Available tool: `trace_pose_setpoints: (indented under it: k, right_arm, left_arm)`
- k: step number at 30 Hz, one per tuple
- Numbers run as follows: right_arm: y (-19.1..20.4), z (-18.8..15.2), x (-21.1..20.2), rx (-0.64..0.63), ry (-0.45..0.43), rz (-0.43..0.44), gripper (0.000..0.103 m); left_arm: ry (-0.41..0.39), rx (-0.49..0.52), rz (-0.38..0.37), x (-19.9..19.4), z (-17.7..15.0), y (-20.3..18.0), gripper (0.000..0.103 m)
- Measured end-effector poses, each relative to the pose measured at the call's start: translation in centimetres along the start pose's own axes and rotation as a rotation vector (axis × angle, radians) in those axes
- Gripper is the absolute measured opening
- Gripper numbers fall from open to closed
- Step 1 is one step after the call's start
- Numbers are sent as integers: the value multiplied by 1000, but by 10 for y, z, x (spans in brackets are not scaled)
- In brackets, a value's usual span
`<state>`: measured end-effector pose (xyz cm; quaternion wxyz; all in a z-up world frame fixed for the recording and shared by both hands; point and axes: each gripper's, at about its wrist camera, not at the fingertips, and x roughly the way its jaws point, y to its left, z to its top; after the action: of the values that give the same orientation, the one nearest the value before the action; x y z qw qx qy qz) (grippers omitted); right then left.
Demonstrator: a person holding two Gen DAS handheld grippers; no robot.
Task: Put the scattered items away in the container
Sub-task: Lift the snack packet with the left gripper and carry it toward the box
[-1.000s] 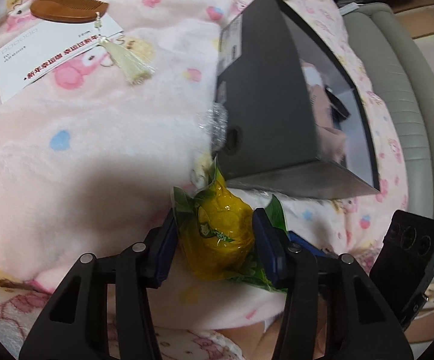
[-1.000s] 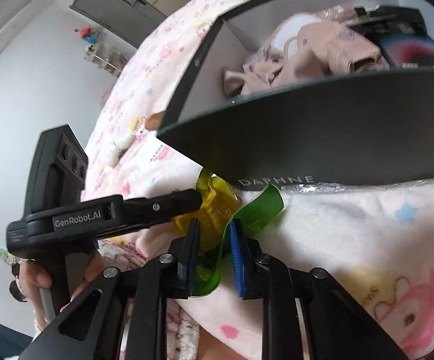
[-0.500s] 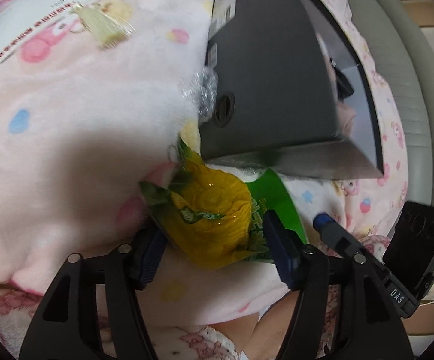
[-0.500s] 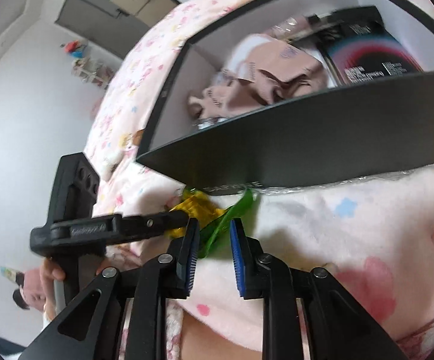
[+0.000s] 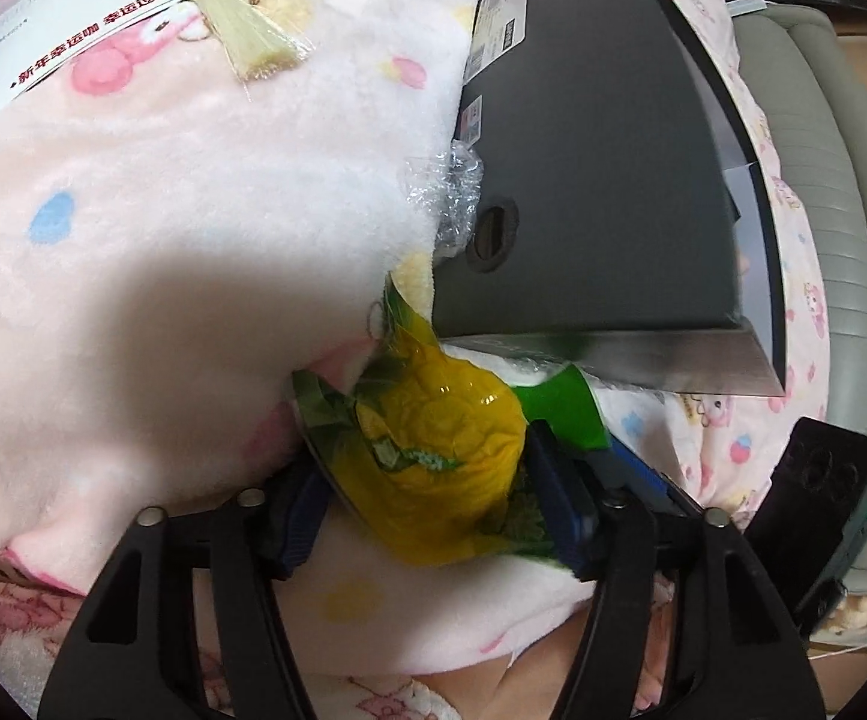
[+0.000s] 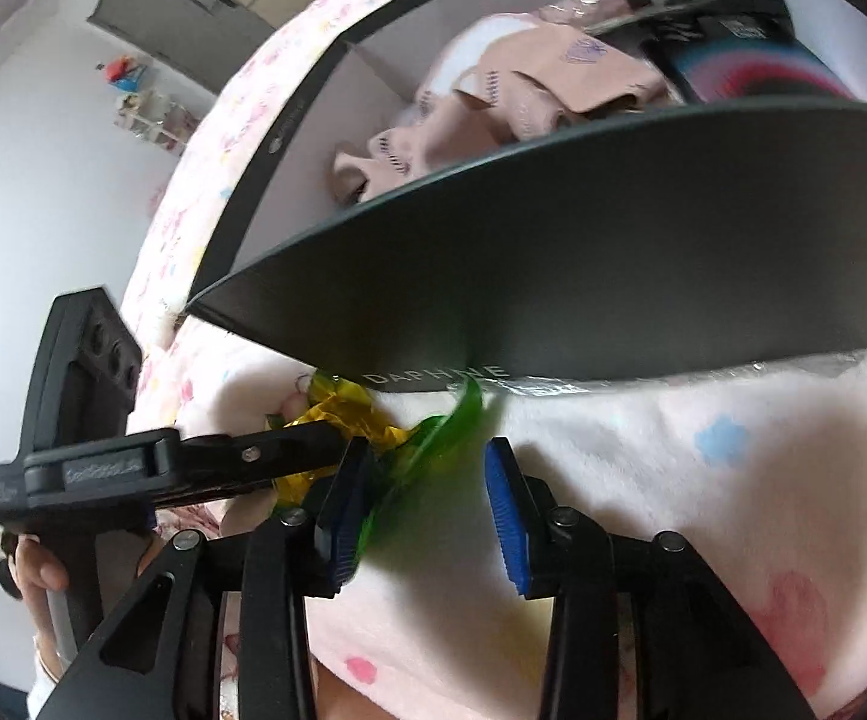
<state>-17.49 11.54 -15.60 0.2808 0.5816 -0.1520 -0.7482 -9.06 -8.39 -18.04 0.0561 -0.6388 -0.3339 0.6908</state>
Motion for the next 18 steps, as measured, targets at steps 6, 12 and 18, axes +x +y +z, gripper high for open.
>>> trace_pose_setpoints:
  k: [6,12,18]
  right_arm:
    - [-1,-3,-17,8,-62,51,14]
    - [-4,0,-38,54,-159,76,14]
    - [-13,-4,-17,125,-82,38,15]
  left_arm:
    - [-25,74,5,-5,-7,-9,56]
    - [-36,100,-56,-15,-14,-8,52]
    - [-14,39,-27,-8,-7,2,57]
